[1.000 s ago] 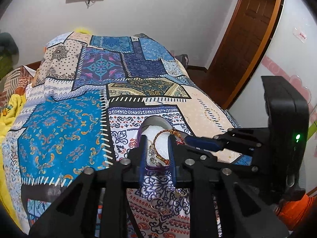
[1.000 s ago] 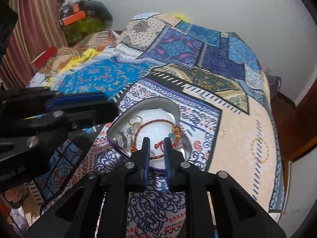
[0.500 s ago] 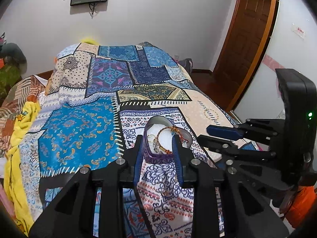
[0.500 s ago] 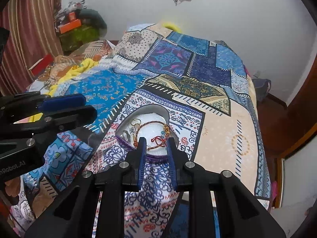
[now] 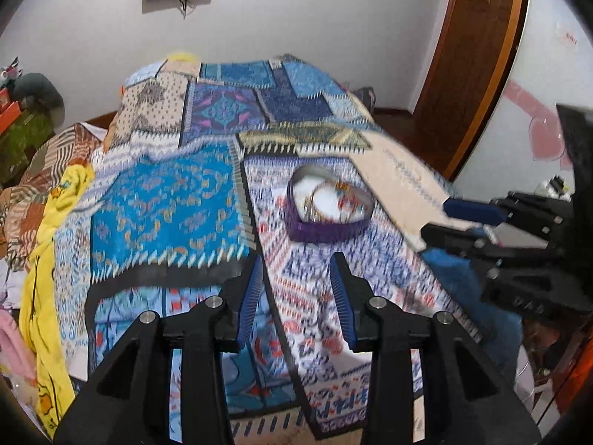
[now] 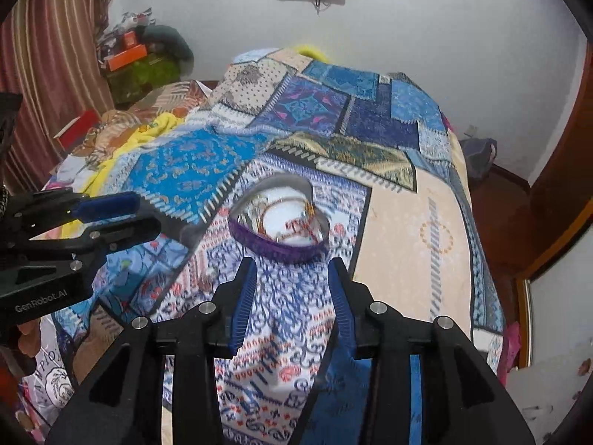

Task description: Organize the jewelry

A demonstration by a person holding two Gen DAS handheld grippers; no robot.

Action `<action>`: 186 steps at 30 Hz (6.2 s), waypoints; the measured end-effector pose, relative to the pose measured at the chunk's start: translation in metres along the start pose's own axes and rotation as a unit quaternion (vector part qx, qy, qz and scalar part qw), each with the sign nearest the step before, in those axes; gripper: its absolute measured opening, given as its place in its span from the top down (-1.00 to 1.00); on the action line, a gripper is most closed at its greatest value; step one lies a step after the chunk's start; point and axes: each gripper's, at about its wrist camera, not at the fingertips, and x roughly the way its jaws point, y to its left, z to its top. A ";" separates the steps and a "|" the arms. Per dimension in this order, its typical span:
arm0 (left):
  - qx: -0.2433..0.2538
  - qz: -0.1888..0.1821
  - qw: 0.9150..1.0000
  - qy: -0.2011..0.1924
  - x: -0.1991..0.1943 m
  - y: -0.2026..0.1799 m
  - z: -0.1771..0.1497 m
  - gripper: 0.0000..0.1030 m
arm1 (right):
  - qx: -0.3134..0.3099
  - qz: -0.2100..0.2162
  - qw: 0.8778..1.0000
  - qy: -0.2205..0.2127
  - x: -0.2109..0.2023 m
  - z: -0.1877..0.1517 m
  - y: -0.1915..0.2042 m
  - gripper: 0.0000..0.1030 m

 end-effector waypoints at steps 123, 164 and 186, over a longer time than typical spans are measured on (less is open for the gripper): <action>0.008 -0.023 0.999 -0.029 0.061 -0.002 0.064 0.76 | 0.025 0.100 0.994 0.028 0.079 0.042 -0.027 0.54; -0.015 0.048 0.934 -0.354 -0.239 -0.061 0.004 -0.96 | 0.052 -0.106 0.916 -0.384 -0.244 -0.014 0.049 -0.87; -0.022 0.079 0.938 -0.337 -0.233 -0.060 -0.010 -0.97 | 0.080 -0.109 0.927 -0.351 -0.247 -0.032 0.046 -1.00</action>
